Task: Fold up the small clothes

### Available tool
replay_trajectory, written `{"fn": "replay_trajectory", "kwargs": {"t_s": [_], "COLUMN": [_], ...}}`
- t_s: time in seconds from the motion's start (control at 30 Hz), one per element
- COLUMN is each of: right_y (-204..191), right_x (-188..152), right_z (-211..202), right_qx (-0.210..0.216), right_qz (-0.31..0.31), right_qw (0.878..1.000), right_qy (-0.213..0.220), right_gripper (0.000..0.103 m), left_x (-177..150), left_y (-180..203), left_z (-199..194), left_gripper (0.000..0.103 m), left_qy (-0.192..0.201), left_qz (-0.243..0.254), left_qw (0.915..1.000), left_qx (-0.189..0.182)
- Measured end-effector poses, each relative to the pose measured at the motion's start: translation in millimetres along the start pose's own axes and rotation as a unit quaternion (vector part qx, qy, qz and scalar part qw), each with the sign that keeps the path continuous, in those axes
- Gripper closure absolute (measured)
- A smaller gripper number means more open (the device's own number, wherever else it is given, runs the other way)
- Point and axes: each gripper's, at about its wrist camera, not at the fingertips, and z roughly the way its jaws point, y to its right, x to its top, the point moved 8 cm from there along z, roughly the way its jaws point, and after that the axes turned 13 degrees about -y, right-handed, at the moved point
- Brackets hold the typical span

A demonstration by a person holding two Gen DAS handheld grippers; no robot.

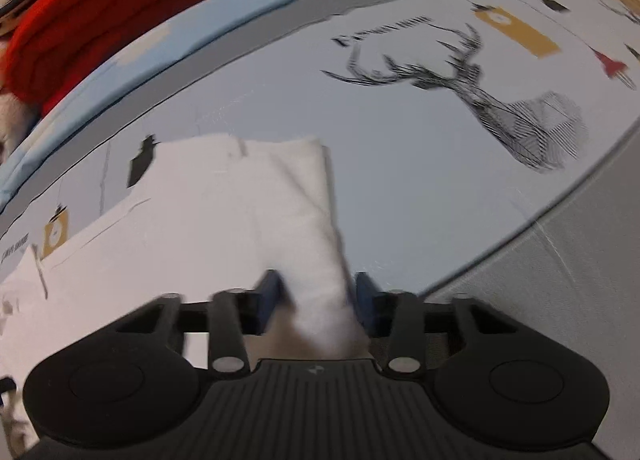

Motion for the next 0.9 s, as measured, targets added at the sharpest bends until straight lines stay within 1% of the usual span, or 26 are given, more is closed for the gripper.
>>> {"fn": "replay_trajectory", "kwargs": {"t_s": [0.03, 0.1, 0.13, 0.2, 0.27, 0.33, 0.37, 0.4, 0.43, 0.47, 0.5, 0.53, 0.6, 0.63, 0.67, 0.73, 0.77, 0.8, 0.83, 0.87, 0.9], "right_y": [-3.1, -8.3, -9.9, -10.8, -11.7, -16.5, -18.9, -21.4, -21.2, -19.6, -16.3, -13.3, -12.7, -16.0, -20.1, -25.1, -23.4, -17.4, -11.8, -6.3, -2.0], "right_x": [1.7, 5.1, 7.6, 14.8, 24.4, 34.7, 38.9, 43.3, 46.3, 47.3, 47.2, 46.2, 44.2, 42.5, 40.6, 37.1, 34.5, 30.9, 27.2, 23.9, 22.4], "right_z": [0.2, 0.3, -0.2, -0.9, -3.8, -9.3, -11.4, -12.1, -10.9, -9.5, -8.5, -9.8, -18.2, -22.7, -25.7, -25.8, -20.1, -10.4, -3.0, 1.9, 0.8], "right_qx": [-0.001, 0.0, 0.001, 0.008, 0.014, 0.019, 0.021, 0.019, 0.009, -0.008, -0.03, -0.04, -0.035, -0.03, -0.027, -0.019, -0.026, -0.045, -0.063, -0.067, -0.063], "right_qz": [-0.008, -0.023, -0.026, -0.022, -0.02, -0.027, -0.032, -0.036, -0.037, -0.036, -0.032, -0.024, -0.014, -0.021, -0.031, -0.048, -0.051, -0.051, -0.049, -0.044, -0.03], "right_qw": [1.0, 1.0, 1.0, 0.999, 0.999, 0.997, 0.996, 0.995, 0.995, 0.996, 0.996, 0.996, 0.996, 0.996, 0.995, 0.995, 0.996, 0.996, 0.996, 0.996, 0.997], "right_qy": [0.002, 0.007, 0.012, 0.026, 0.047, 0.075, 0.085, 0.091, 0.088, 0.081, 0.073, 0.07, 0.077, 0.083, 0.087, 0.086, 0.075, 0.056, 0.038, 0.027, 0.027], "right_gripper": [0.079, 0.085, 0.087, 0.088, 0.088, 0.087, 0.086, 0.083, 0.08, 0.079, 0.078, 0.078, 0.078, 0.078, 0.078, 0.071, 0.07, 0.07, 0.059, 0.055, 0.055], "left_x": [1.3, 3.5, 5.2, 10.0, 16.8, 21.9, 23.7, 24.7, 25.5, 24.8, 24.6, 25.1, 23.5, 21.0, 19.7, 13.5, 9.5, 4.7, 1.2, 0.2, 0.1], "left_y": [2.3, 6.4, 8.9, 12.2, 17.9, 22.8, 23.6, 23.0, 22.5, 22.5, 25.2, 28.5, 35.6, 39.2, 42.1, 44.3, 42.7, 40.4, 38.0, 37.1, 38.2], "left_z": [1.8, 3.7, 3.9, 0.5, -6.1, -10.9, -11.6, -12.7, -13.6, -16.0, -21.2, -26.3, -35.1, -36.0, -33.8, -23.2, -13.5, -4.2, 0.3, -1.2, -6.4], "left_gripper": [0.085, 0.089, 0.09, 0.092, 0.093, 0.092, 0.091, 0.083, 0.078, 0.074, 0.074, 0.074, 0.074, 0.074, 0.074, 0.073, 0.07, 0.07, 0.07, 0.07, 0.07], "left_qy": [-0.002, 0.002, 0.006, 0.024, 0.05, 0.064, 0.063, 0.062, 0.055, 0.05, 0.055, 0.065, 0.077, 0.077, 0.073, 0.052, 0.033, 0.013, 0.006, 0.012, 0.022], "left_qz": [0.003, 0.018, 0.025, 0.025, 0.03, 0.034, 0.031, 0.026, 0.024, 0.024, 0.032, 0.041, 0.059, 0.065, 0.069, 0.072, 0.072, 0.073, 0.077, 0.082, 0.088], "left_qw": [1.0, 0.9998, 0.9996, 0.9994, 0.9983, 0.9973, 0.9975, 0.9978, 0.9982, 0.9983, 0.9977, 0.9966, 0.9947, 0.9946, 0.9948, 0.996, 0.9968, 0.997, 0.9963, 0.995, 0.9936], "left_qx": [-0.005, 0.005, 0.009, 0.004, -0.006, -0.008, -0.005, 0.001, 0.009, 0.016, 0.024, 0.029, 0.034, 0.026, 0.017, 0.008, 0.012, 0.021, 0.039, 0.056, 0.066]}}
